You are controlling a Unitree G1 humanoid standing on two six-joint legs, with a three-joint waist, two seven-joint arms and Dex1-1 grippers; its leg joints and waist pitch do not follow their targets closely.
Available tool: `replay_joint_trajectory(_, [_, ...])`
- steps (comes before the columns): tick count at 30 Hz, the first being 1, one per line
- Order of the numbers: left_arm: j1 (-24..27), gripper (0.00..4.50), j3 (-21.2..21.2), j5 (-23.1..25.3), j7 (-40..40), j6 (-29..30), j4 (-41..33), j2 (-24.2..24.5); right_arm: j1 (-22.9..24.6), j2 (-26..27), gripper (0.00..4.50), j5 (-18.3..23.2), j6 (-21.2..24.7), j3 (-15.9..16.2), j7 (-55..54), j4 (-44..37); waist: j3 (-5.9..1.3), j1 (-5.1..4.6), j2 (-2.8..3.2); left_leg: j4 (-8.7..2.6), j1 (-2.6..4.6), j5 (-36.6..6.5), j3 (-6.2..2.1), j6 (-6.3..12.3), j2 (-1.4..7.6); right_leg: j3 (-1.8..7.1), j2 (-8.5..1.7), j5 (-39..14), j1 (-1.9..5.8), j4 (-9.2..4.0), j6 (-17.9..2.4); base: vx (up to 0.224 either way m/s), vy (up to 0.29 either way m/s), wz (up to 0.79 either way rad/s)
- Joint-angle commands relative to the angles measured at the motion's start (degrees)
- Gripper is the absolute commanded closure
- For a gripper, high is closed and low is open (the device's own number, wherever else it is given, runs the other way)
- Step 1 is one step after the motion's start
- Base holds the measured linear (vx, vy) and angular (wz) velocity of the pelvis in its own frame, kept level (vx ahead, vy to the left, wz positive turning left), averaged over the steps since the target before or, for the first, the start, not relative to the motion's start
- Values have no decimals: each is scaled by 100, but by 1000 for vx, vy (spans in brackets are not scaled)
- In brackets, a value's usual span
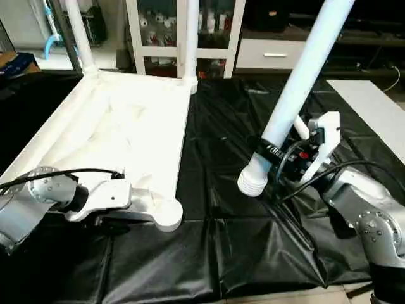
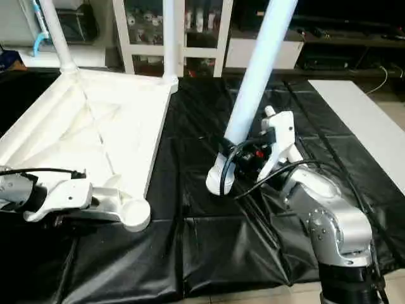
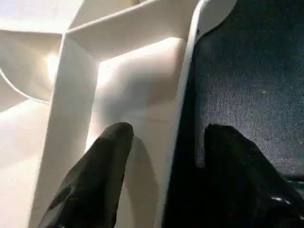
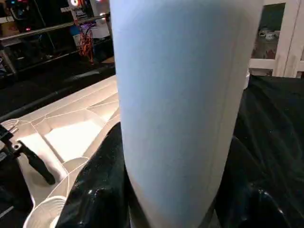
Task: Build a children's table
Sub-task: Pick table leg
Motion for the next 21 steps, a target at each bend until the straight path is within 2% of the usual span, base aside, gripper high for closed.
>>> replay_joint_trajectory(1, [-143, 193, 113, 92, -50, -206, 97, -54, 0, -58, 270, 57, -26, -42, 20, -169, -351, -5, 97, -521, 209, -1595, -283, -571, 525, 400, -626, -1197, 65, -478, -1071, 0, 0, 0])
replay_joint_trajectory(4, [-145, 219, 69, 142, -65, -384, 276, -82, -1, -44, 270, 50, -14, -31, 34, -184, -358, -8, 90, -522, 190, -1535, -289, -555, 526, 402, -628, -1108, 81, -466, -1072, 0, 0, 0])
replay_joint_trajectory(9, [-181, 263, 201, 150, 54, -845, 590, -294, -5, -28, 270, 71, -35, -43, 38, -177, -358, -2, 96, -510, 208, -1520, -277, -536, 525, 402, -631, -1088, 69, -470, -1105, 0, 0, 0])
replay_joint_trajectory(15, [-168, 315, 210, 189, 3, -1122, 827, -414, -31, -37, 270, 72, -32, -28, 61, -157, -364, 6, 80, -509, 203, -1490, -272, -522, 529, 403, -633, -1012, 76, -460, -1119, 0, 0, 0])
replay_joint_trajectory(21, [-124, 358, 258, 81, -78, -1190, 871, -491, -58, -42, 270, 128, -17, -82, 77, -156, -356, 13, 83, -513, 221, -1608, -278, -552, 537, 401, -642, -1212, 60, -475, -1096, 0, 0, 0])
